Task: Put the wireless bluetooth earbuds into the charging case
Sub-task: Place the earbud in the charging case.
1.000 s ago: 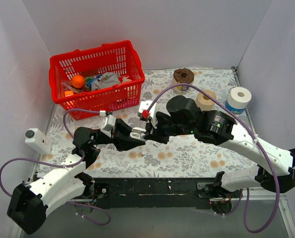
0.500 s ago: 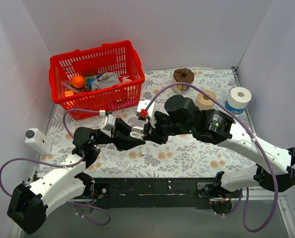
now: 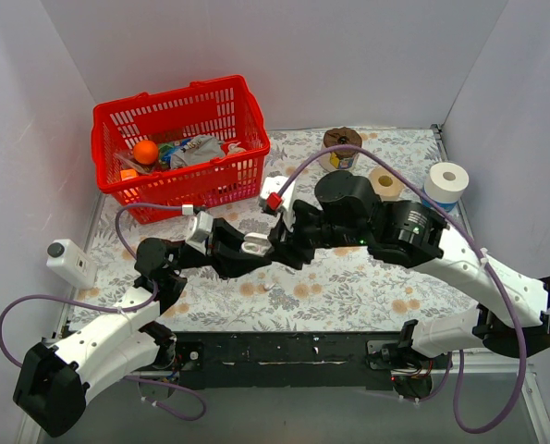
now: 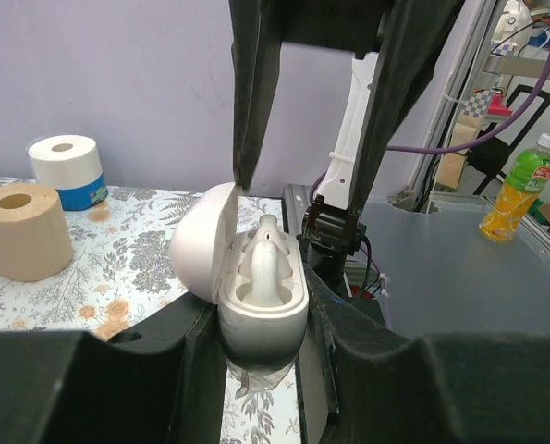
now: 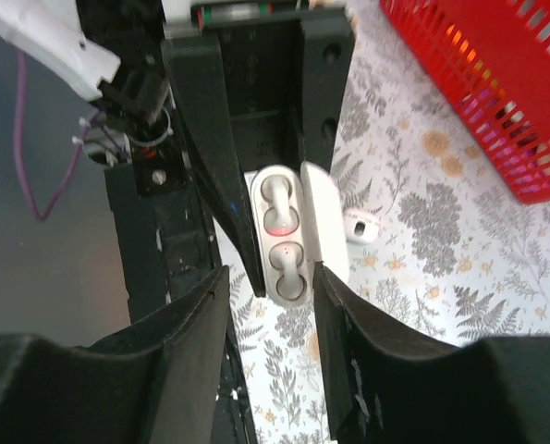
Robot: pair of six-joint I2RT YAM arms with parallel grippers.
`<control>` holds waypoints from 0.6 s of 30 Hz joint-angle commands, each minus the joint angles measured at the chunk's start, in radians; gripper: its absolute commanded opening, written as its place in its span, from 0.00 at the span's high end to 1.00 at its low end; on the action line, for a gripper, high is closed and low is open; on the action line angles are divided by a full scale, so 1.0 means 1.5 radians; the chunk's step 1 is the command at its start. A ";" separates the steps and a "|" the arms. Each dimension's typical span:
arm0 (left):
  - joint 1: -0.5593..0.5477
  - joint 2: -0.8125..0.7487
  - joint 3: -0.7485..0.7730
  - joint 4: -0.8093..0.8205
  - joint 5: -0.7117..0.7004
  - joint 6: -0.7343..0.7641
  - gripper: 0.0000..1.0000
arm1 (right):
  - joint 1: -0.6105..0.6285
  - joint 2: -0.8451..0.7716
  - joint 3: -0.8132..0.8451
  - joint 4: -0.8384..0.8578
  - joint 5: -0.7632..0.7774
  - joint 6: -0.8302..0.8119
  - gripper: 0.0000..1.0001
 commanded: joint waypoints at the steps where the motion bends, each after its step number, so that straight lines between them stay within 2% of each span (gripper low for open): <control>1: -0.001 -0.009 0.008 0.034 0.003 -0.002 1.00 | -0.002 -0.031 0.066 0.053 0.037 0.029 0.51; 5: 0.000 -0.008 0.010 0.030 0.006 -0.003 1.00 | -0.002 -0.045 0.037 0.100 0.046 0.035 0.68; 10: -0.001 -0.009 0.017 0.013 0.009 0.001 1.00 | -0.002 -0.012 0.046 0.087 0.011 0.041 0.66; 14: -0.001 -0.009 0.019 0.005 0.007 0.003 1.00 | -0.001 -0.005 0.039 0.099 -0.018 0.044 0.71; 18: -0.001 -0.005 0.024 -0.002 0.009 -0.001 1.00 | -0.002 0.014 0.050 0.080 -0.028 0.043 0.70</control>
